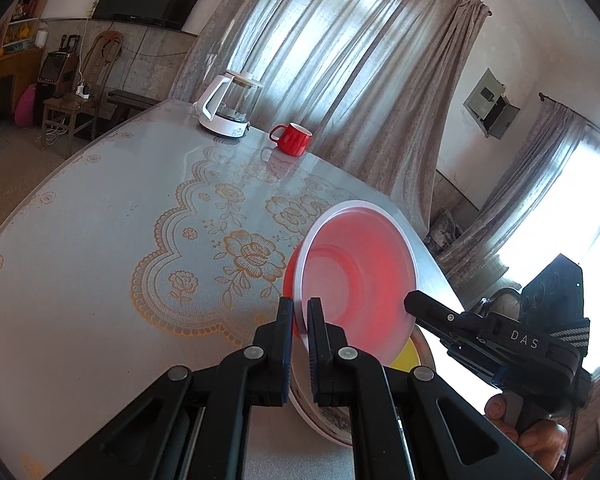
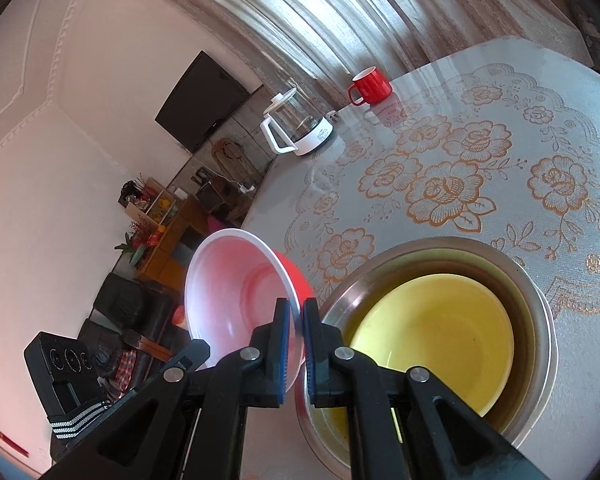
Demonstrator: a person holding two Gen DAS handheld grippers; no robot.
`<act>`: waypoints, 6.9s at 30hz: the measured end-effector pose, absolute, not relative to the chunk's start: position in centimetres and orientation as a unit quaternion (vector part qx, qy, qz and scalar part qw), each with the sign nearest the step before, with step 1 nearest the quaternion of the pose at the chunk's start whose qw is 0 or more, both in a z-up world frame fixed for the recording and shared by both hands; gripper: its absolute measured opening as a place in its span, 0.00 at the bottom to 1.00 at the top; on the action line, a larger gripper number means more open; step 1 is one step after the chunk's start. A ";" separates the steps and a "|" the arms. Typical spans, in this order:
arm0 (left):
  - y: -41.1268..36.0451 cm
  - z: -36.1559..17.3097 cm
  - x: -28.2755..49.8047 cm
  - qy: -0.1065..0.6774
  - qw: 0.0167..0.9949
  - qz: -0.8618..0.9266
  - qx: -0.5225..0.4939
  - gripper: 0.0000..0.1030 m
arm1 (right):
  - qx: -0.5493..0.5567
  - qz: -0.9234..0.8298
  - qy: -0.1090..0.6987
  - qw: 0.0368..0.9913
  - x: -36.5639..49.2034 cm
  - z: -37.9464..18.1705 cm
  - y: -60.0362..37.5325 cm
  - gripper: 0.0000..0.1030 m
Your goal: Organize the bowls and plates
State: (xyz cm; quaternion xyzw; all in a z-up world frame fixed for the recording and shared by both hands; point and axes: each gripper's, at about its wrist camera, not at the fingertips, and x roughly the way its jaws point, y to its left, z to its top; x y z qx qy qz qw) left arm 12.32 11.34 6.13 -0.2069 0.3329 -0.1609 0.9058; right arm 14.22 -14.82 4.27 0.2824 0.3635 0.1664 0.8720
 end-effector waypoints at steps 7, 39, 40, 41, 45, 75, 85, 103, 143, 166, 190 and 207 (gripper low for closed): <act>11.0 6.3 11.3 0.331 0.904 -0.176 -0.204 0.06 | 0.273 0.173 0.350 0.880 12.7 4.3 -14.9 0.06; 3.2 4.9 13.5 0.416 0.853 -0.260 -0.176 0.06 | 0.329 0.107 0.337 0.876 7.8 2.5 -22.4 0.08; 3.0 4.7 13.6 0.420 0.853 -0.258 -0.171 0.06 | 0.332 0.103 0.342 0.873 7.9 2.1 -22.5 0.08; 2.9 4.5 13.7 0.422 0.853 -0.257 -0.168 0.06 | 0.332 0.099 0.345 0.872 8.0 1.8 -22.5 0.08; 2.9 3.9 14.0 0.431 0.847 -0.257 -0.173 0.06 | 0.337 0.095 0.352 0.868 8.2 1.0 -22.9 0.08; 3.2 2.4 13.7 0.455 0.836 -0.255 -0.172 0.07 | 0.312 0.068 0.343 0.883 8.6 1.4 -22.7 0.26; 3.7 2.5 13.7 0.451 0.842 -0.243 -0.169 0.08 | 0.252 0.056 0.341 0.904 9.3 2.2 -21.3 0.08; 4.4 3.6 13.7 0.414 0.872 -0.217 -0.143 0.32 | 0.172 0.031 0.377 0.910 12.6 1.5 -19.6 0.22; 3.7 2.8 10.7 0.366 0.921 -0.127 -0.052 0.35 | 0.137 -0.003 0.343 0.929 7.9 2.4 -18.3 0.29; 4.0 2.7 6.0 0.310 0.948 -0.061 -0.035 1.00 | 0.037 -0.104 0.290 0.951 1.5 1.2 -14.0 0.56; 3.9 3.0 5.4 0.295 0.954 -0.048 -0.028 1.00 | 0.035 -0.096 0.270 0.958 0.8 2.2 -13.6 0.56; 3.9 2.9 5.8 0.301 0.952 -0.032 -0.033 1.00 | 0.040 -0.095 0.271 0.957 1.0 2.2 -14.1 0.56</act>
